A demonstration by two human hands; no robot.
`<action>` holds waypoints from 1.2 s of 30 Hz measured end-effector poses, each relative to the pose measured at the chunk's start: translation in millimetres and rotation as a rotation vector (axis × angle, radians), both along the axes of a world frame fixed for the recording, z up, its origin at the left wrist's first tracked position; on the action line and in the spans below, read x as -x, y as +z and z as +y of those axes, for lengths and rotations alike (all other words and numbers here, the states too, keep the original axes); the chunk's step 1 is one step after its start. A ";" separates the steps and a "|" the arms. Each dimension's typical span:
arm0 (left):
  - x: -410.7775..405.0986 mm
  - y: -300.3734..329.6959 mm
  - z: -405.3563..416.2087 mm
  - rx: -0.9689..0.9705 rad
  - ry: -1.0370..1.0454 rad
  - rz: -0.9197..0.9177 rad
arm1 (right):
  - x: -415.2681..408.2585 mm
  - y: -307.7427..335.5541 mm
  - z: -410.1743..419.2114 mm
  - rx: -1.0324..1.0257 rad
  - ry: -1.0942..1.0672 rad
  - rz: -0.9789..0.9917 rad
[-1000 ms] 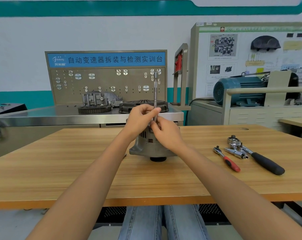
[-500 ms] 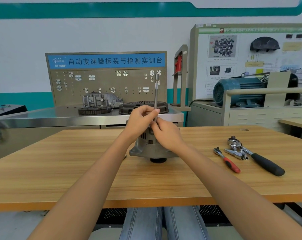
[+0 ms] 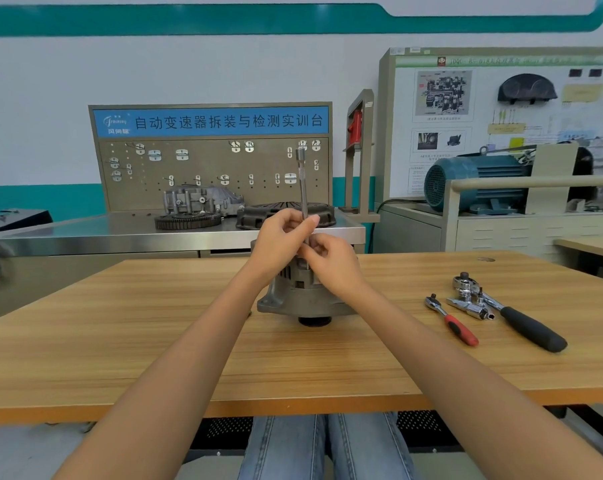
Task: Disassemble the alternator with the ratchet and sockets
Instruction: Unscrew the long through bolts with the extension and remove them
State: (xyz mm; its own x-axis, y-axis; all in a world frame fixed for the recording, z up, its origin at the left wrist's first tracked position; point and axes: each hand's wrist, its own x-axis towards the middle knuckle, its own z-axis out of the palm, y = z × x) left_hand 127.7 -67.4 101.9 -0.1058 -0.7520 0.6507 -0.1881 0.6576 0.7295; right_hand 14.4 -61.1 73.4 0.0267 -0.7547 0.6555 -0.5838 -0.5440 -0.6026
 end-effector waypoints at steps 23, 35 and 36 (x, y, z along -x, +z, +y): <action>16.0 13.4 7.5 -0.087 0.274 -0.041 | 2.8 26.3 2.0 -0.136 -0.039 0.329; 14.1 19.0 9.9 -0.079 0.284 -0.094 | 4.9 29.9 -0.2 -0.260 0.053 0.305; 14.7 19.0 8.7 -0.078 0.291 -0.102 | 4.8 28.7 -0.3 -0.253 0.057 0.301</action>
State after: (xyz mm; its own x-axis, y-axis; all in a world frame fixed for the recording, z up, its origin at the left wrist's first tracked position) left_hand 113.1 -58.7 120.9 0.0589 -0.8072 0.5873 -0.4347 0.5088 0.7430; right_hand 9.6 -61.4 102.1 0.2364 -0.8831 0.4053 -0.7280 -0.4372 -0.5281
